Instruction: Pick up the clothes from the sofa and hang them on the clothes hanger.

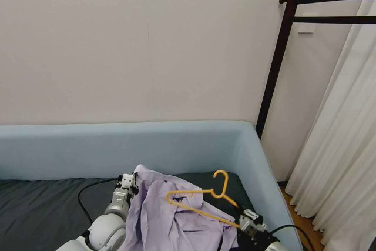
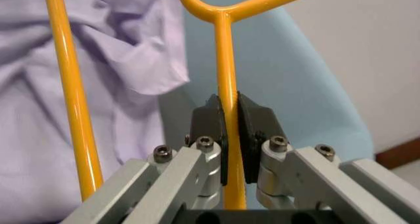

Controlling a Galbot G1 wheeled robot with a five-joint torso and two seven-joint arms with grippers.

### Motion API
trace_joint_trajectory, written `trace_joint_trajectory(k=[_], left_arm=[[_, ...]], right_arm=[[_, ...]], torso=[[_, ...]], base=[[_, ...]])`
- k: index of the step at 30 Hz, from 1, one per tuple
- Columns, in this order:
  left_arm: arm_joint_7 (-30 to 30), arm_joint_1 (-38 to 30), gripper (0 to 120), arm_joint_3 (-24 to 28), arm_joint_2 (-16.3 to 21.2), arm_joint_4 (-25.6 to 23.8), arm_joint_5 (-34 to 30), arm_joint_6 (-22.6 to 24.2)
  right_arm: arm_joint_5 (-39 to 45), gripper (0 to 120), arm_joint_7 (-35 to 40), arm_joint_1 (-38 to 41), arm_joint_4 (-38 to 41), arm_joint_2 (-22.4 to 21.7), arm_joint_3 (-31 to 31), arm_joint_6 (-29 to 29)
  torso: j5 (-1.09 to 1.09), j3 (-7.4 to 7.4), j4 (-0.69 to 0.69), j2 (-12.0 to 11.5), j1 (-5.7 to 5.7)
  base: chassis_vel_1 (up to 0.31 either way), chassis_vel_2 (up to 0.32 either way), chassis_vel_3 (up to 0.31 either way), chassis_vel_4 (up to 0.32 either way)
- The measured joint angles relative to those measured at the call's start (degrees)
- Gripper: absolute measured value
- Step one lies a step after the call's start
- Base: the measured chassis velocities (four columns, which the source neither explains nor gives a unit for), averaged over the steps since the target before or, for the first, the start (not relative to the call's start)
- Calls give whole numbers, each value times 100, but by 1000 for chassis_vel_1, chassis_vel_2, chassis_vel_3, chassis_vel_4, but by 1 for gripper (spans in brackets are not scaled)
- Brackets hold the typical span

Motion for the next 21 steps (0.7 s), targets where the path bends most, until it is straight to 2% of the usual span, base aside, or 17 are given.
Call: trace_joint_trajectory(k=[7, 17, 21], left_arm=[[-102, 21, 0, 62, 125, -317, -107, 203], [-176, 183, 0, 18, 129, -453, -53, 255], [-267, 199, 0, 36, 6, -481, -15, 310]], right_arm=[[129, 5, 210, 408, -99, 202, -679, -335], [333, 5, 662, 900, -374, 477, -1002, -850], [233, 5, 951, 994, -429, 559, -1137, -1226]], torso=[[0, 0, 1, 0, 0], [0, 0, 1, 0, 0], [1, 0, 0, 0, 1]], base=[[0, 0, 0, 0], [0, 0, 0, 0], [0, 0, 0, 0]])
